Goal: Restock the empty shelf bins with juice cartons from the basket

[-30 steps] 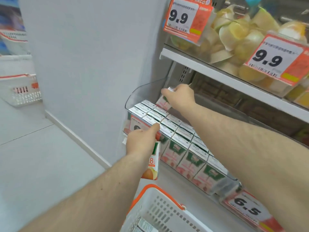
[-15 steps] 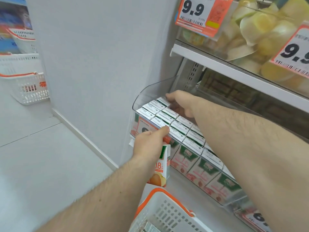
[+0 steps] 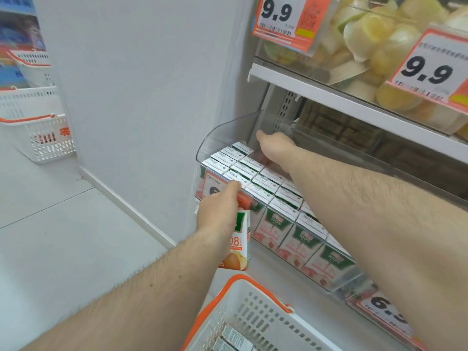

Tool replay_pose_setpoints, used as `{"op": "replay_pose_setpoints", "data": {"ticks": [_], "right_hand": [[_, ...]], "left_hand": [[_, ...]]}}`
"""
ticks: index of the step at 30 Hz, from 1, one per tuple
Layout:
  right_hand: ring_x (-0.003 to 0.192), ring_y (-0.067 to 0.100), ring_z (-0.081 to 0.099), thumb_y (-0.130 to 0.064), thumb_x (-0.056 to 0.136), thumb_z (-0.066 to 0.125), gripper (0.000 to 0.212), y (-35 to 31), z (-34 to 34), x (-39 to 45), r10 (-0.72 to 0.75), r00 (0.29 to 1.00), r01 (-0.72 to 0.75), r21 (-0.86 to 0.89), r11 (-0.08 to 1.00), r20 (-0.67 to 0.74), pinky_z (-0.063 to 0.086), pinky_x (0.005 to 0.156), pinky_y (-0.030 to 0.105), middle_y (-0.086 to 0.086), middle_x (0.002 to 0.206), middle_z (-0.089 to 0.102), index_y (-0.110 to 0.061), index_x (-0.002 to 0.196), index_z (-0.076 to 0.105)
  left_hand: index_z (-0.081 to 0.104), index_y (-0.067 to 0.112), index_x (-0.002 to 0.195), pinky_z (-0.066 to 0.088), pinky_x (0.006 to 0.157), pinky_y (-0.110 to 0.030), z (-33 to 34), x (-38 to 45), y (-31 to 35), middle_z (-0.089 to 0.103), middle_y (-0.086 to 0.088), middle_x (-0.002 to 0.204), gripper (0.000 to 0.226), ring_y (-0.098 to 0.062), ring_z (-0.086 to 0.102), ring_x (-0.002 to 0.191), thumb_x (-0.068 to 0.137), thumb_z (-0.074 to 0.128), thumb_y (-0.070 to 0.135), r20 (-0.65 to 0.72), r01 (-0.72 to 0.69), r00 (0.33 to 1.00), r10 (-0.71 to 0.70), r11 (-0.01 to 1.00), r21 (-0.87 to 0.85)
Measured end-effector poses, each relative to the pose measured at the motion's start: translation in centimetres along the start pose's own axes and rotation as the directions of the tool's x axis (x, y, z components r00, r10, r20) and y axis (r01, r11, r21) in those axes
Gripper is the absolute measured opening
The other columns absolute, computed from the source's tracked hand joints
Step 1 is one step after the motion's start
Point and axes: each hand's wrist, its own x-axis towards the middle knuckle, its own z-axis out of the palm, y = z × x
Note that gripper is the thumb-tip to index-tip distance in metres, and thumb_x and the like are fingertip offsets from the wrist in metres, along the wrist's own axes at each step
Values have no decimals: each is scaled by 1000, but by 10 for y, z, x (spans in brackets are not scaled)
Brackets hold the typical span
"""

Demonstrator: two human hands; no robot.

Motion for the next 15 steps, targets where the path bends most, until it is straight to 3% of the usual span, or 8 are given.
{"op": "replay_pose_setpoints", "data": {"ticks": [3,7,11,13,15], "right_hand": [[85,23,64,-35,94,49,36,3,-24,-29,-201,955,206,0,979,-219,49,78,31,4,85,71,-8,75,64],[76,18,66,-23,85,58,20,31,-46,-119,-313,907,362,139,922,-282,53,76,33,0,68,70,-17,70,69],[64,19,64,-15,81,63,18,84,-43,-199,-255,903,361,291,886,-344,53,64,35,-2,61,66,-19,63,65],[60,5,57,-13,82,65,23,107,-41,-225,-200,896,339,321,884,-396,48,60,25,-11,61,64,-25,62,63],[63,0,55,-21,81,67,17,124,-38,-245,-143,909,300,378,876,-391,46,61,18,-13,67,64,-27,65,62]], "left_hand": [[53,14,80,45,55,-26,0,-15,-1,63,-8,65,39,-20,60,51,90,45,51,26,18,999,-18,1000,-9],[50,14,68,39,51,-23,17,-47,-4,54,-3,47,40,-16,50,38,93,46,44,166,4,986,-1,1000,-18],[54,13,64,44,64,-34,43,-76,-14,58,-13,63,40,-24,54,56,93,48,40,294,32,956,-22,999,-30],[56,12,65,45,66,-37,54,-89,-22,59,-17,68,40,-26,54,59,94,47,39,346,47,937,-42,999,-8],[56,12,67,46,61,-33,63,-102,-28,59,-16,67,41,-25,55,54,96,44,38,388,71,919,-68,997,8]]}}
